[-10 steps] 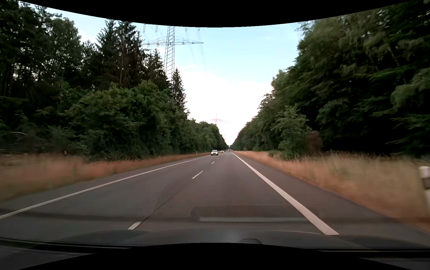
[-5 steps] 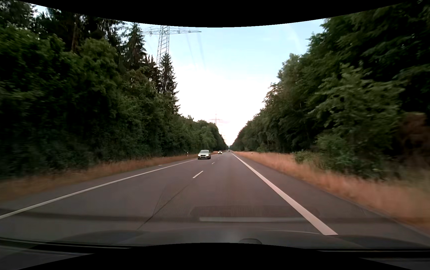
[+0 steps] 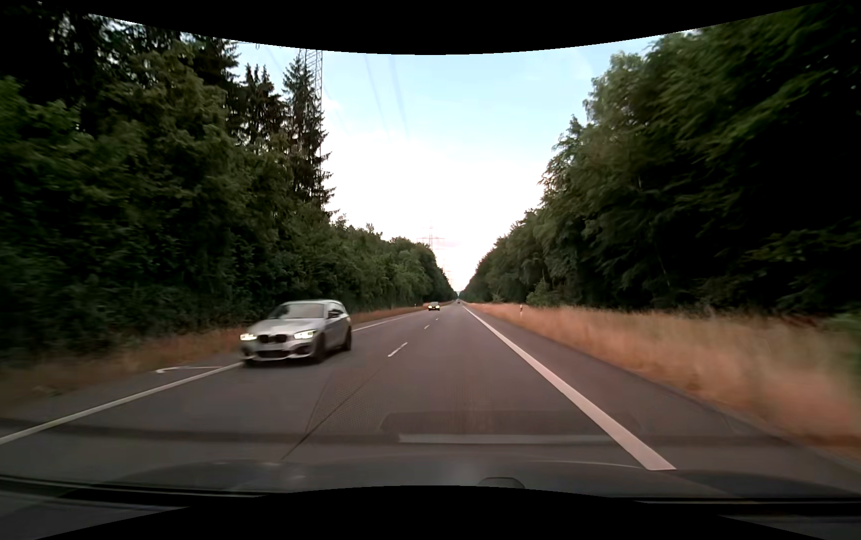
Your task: Follow the waypoints while adhering to traffic rules and regulations
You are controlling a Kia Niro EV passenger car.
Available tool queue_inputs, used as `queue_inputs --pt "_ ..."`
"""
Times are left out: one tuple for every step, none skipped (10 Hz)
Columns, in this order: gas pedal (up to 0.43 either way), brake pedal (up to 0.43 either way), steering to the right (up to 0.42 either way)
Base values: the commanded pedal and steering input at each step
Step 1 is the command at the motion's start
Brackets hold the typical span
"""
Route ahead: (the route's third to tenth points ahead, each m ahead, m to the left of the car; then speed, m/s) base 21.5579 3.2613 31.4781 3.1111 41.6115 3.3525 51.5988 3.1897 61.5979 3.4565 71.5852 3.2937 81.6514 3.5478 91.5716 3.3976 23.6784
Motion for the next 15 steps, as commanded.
queue_inputs --pt "0.177 0.000 -0.002" --pt "0.177 0.000 -0.002" --pt "0.177 0.000 -0.003" --pt "0.177 0.000 -0.003" --pt "0.177 0.000 -0.003" --pt "0.177 0.000 -0.003" --pt "0.177 0.000 -0.003" --pt "0.177 0.000 -0.003" --pt "0.177 0.000 -0.003" --pt "0.177 0.000 -0.003" --pt "0.177 0.000 -0.003" --pt "0.177 0.000 -0.003" --pt "0.177 0.000 -0.003" --pt "0.177 0.000 -0.002" --pt "0.177 0.000 -0.001"
